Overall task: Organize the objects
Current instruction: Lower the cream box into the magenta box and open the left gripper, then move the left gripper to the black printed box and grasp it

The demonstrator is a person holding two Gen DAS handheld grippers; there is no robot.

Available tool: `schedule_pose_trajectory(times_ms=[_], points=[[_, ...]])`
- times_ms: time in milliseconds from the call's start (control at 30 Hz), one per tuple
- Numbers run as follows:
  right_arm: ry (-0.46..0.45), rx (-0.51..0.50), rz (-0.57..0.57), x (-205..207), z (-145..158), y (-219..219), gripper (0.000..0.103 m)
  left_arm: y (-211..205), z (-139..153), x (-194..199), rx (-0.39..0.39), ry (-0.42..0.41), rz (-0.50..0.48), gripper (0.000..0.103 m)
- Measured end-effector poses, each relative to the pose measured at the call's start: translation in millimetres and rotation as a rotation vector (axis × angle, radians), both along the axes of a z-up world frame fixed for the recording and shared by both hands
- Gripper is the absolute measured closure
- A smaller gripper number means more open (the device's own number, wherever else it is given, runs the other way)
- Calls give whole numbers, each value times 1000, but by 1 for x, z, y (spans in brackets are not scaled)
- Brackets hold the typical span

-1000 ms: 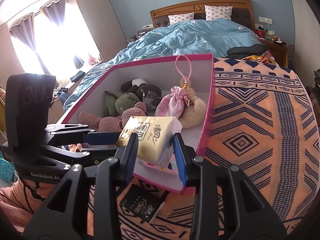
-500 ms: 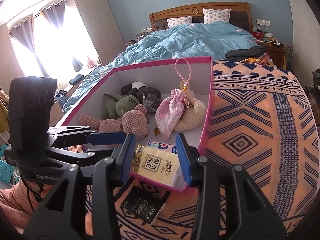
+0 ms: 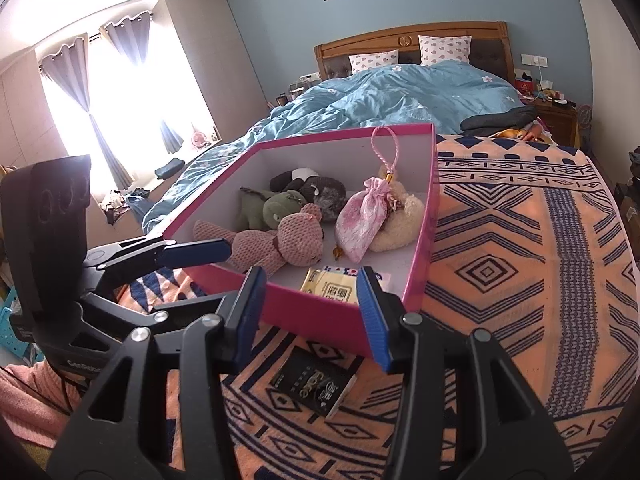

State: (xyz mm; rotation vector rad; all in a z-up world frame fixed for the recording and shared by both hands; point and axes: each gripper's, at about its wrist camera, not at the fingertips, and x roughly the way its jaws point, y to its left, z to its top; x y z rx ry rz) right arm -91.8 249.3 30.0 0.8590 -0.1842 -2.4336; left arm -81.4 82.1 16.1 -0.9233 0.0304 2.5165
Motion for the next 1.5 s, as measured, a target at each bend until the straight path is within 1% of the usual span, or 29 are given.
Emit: schedule_pose_trajectory(times_ms=[167,300,433,600,733,800,967,1033,1100,1200,1300,1333,1500], points=[[4,-7,18,14,-1,0,53,-5,-4,15,19,2,-10,25],[-9,-4,37,26,-12,-2,47,-8,-15,26,24,-12,-29,25],[-62,7,38,29,-32,-3,47,-8,-34,30,23,-58,-37,25],[-163,-10,12,22,-62,1,47,-6,-56,29,25,-119,-41,26],[-224,-24,-10,17,-80,6,47,-2,-71,23,25,-179,-52,37],[-242,-35,-11,15,-86,7,47,1,-77,20,28,-205,-56,40],[-263,-39,-5,10,-94,5,47,2,-85,13,45,-247,-61,52],[-267,-36,-9,8,-96,4,49,3,-88,10,48,-268,-58,61],[-275,-46,-12,7,-97,6,51,4,-91,8,50,-285,-59,64],[-286,-53,-12,5,-101,5,56,3,-93,5,66,-305,-62,65],[-297,-63,-12,3,-104,5,64,3,-96,4,67,-319,-63,71],[-301,-67,-11,2,-103,5,65,3,-97,3,68,-324,-65,73],[-301,-69,-7,3,-103,4,67,3,-99,3,71,-337,-72,73]])
